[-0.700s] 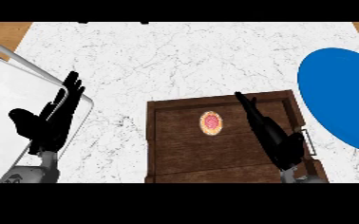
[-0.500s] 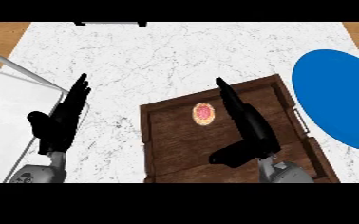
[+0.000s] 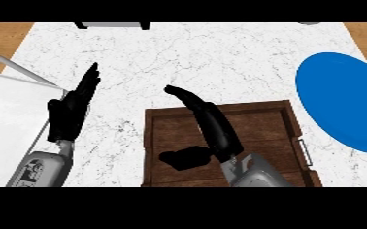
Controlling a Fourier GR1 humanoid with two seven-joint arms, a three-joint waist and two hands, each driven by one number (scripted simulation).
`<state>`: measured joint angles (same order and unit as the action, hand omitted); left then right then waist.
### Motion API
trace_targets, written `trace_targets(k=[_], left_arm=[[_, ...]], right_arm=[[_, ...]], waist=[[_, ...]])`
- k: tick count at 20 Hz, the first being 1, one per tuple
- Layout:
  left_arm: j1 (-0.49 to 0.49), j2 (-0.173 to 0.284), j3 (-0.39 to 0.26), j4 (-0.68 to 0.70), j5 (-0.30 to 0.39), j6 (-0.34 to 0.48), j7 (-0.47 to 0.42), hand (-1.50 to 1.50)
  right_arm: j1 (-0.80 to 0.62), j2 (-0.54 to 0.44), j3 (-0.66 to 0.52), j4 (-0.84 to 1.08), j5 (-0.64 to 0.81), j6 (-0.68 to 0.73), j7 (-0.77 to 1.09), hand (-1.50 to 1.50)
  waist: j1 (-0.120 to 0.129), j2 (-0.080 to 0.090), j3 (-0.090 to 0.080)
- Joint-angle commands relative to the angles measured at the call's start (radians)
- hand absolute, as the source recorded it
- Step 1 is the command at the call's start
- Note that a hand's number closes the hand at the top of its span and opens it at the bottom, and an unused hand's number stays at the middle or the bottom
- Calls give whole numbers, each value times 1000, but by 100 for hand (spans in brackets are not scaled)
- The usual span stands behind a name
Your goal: Pick the cupcake from the tray and place it in the plate
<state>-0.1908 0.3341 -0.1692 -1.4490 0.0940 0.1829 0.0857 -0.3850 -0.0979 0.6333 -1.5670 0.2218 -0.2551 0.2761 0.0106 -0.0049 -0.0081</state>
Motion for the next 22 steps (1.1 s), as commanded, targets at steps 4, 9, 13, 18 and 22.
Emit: trace_targets(k=[4, 9, 13, 18, 22], left_arm=[[-67, -4, 49, 66, -15, -25, -18, 0], [-87, 19, 79, 74, -8, -57, -10, 0], [-61, 12, 60, 6, -21, -42, 39, 0], [-61, -15, 47, 20, -45, -14, 31, 0], [-54, -60, 34, 55, -71, 1, -35, 0]], right_arm=[[52, 11, 125, 4, 261, -78, 1, -150], [31, -80, 68, -237, 373, -30, 140, -150], [-48, -175, -1, -337, 381, 183, 343, -150], [-130, -228, -21, -389, 251, 492, 586, -150], [-251, -180, -113, -375, 119, 654, 741, -150]], waist=[[-18, 3, 8], [-25, 2, 7], [-22, -1, 7], [-19, -1, 6], [-12, 4, 6]])
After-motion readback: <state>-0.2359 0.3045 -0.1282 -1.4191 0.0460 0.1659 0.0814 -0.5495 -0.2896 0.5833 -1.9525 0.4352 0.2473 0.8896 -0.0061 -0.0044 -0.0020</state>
